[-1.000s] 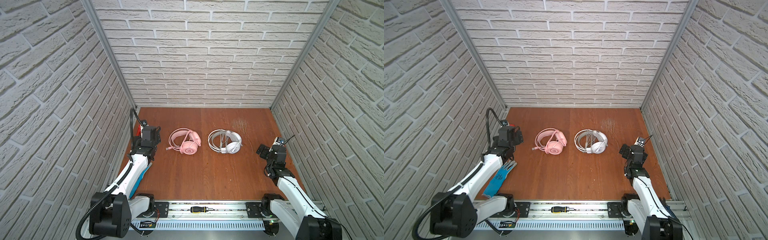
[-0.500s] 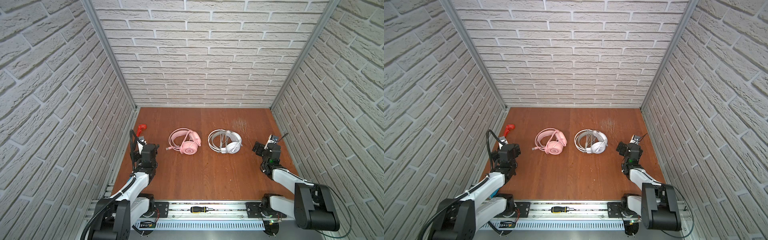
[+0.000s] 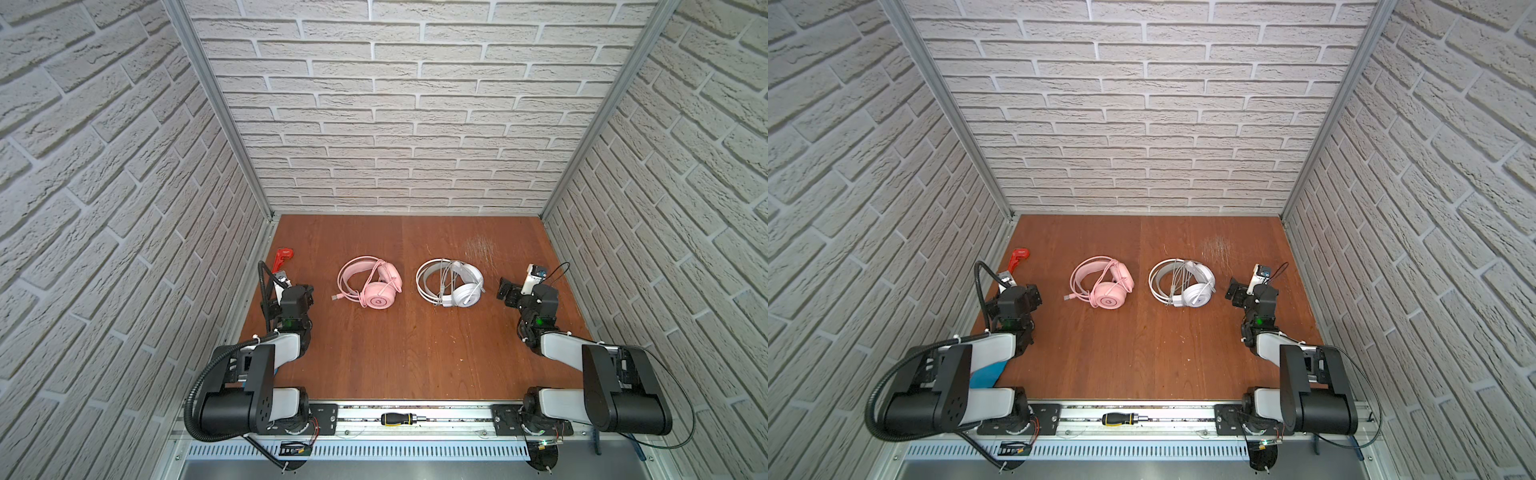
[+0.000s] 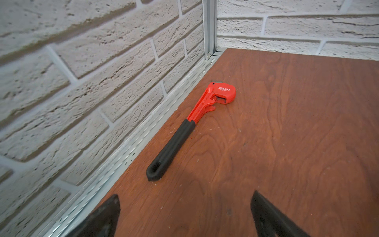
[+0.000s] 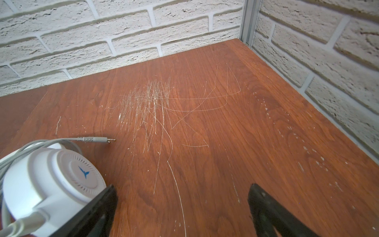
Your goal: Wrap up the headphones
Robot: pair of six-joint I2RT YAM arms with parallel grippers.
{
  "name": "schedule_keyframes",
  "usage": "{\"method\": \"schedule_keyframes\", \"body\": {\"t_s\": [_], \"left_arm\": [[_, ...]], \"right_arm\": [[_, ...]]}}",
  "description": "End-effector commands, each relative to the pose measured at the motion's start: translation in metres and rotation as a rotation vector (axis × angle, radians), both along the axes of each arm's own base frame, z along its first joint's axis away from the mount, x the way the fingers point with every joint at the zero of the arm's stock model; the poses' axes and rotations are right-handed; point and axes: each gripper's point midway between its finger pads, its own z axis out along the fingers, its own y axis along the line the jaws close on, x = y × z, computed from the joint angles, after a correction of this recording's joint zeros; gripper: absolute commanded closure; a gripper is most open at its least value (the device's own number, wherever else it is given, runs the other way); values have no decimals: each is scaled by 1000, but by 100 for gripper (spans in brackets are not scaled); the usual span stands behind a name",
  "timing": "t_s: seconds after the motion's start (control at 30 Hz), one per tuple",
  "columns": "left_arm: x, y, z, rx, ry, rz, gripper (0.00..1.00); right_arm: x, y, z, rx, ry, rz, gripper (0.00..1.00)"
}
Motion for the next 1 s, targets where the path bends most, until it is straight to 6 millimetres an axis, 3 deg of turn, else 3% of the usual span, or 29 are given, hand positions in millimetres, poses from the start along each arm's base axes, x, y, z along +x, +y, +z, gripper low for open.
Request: {"method": "schedule_keyframes", "body": {"t_s": [0.0, 0.27, 0.7, 0.77, 0.87, 0.97], "left_arm": [[25, 0, 24, -1, -114, -33, 2], [45, -8, 11, -10, -49, -102, 2], [58, -18, 5, -18, -1, -173, 2], [58, -18, 5, -19, -2, -172, 2], [58, -17, 5, -19, -1, -171, 2], [58, -18, 5, -19, 0, -174, 2]], "right_arm": [[9, 10, 17, -39, -61, 49, 0], [14, 30, 15, -131, -62, 95, 0], [2, 33, 22, -128, -140, 106, 0], [-3, 34, 5, -132, -125, 115, 0], [-4, 30, 9, -132, -219, 86, 1], [2, 30, 5, -121, -121, 92, 1]]}}
